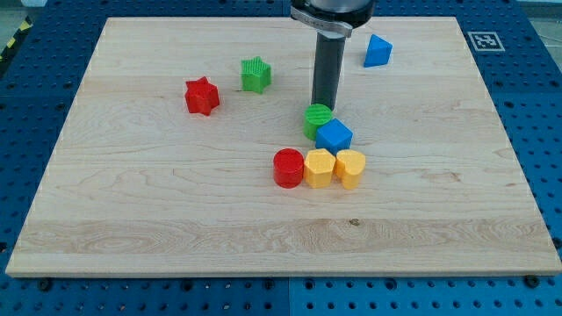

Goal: Move the red star below to the green star

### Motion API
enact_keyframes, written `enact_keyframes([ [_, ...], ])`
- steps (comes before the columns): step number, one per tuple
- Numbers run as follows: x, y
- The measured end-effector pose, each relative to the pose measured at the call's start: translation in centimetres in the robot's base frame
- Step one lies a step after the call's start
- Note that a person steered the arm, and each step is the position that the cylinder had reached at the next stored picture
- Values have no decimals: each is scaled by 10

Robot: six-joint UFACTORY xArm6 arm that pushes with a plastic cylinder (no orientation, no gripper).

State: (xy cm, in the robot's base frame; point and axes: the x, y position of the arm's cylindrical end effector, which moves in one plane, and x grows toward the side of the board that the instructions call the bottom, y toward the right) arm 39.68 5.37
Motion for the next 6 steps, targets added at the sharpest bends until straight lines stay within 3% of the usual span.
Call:
enact_keyframes([
  [1,-22,19],
  [3,-26,79],
  [6,-25,106],
])
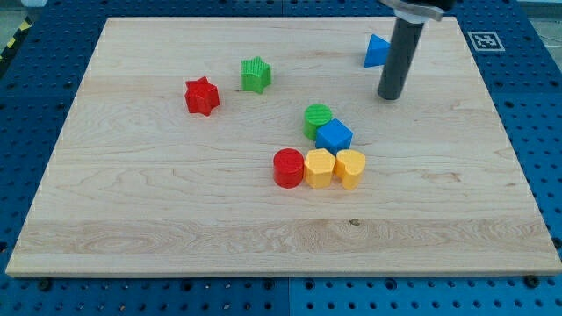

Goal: Move the red star below to the green star

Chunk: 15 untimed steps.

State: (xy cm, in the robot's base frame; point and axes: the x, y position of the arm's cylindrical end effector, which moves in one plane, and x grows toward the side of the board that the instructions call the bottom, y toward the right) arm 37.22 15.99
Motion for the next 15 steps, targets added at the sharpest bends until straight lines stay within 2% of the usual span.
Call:
enact_keyframes([
  [2,2,21],
  [4,2,67],
  [8,-10,18],
  [12,15,-94],
  [15,12,-203],
])
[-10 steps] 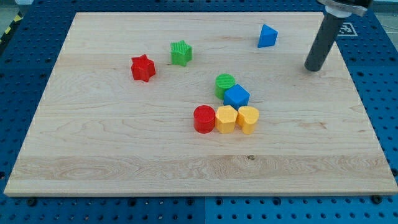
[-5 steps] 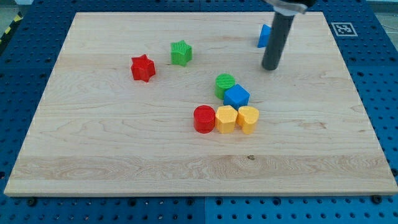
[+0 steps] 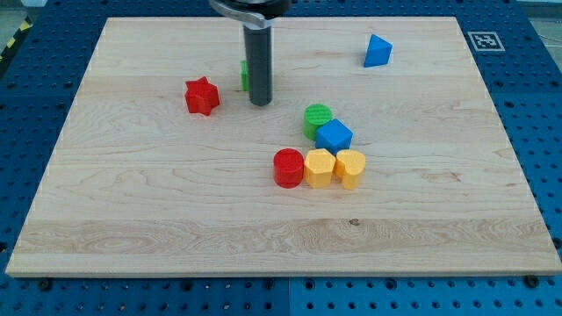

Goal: Move the red star below to the green star

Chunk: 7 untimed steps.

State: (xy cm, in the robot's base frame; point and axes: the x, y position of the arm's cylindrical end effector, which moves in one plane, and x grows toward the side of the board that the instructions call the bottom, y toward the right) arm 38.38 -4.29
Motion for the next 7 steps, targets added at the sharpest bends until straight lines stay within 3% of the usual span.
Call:
enact_keyframes([
  [2,43,-75],
  [3,34,-130],
  [4,6,-132],
  [7,4,-80],
])
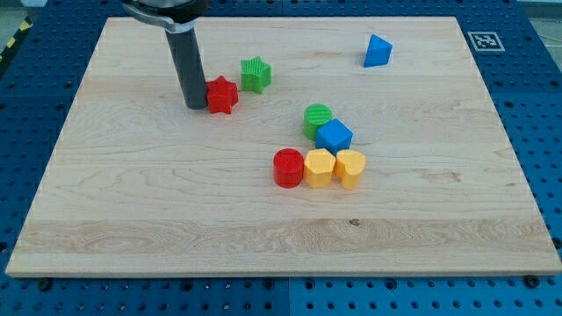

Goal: Move the red star below to the green star

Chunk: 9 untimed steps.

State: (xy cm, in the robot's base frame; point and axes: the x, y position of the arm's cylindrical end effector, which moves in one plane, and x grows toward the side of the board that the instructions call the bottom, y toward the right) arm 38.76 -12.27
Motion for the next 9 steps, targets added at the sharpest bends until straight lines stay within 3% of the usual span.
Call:
enact_keyframes([
  [6,-34,34],
  [9,-24,49],
])
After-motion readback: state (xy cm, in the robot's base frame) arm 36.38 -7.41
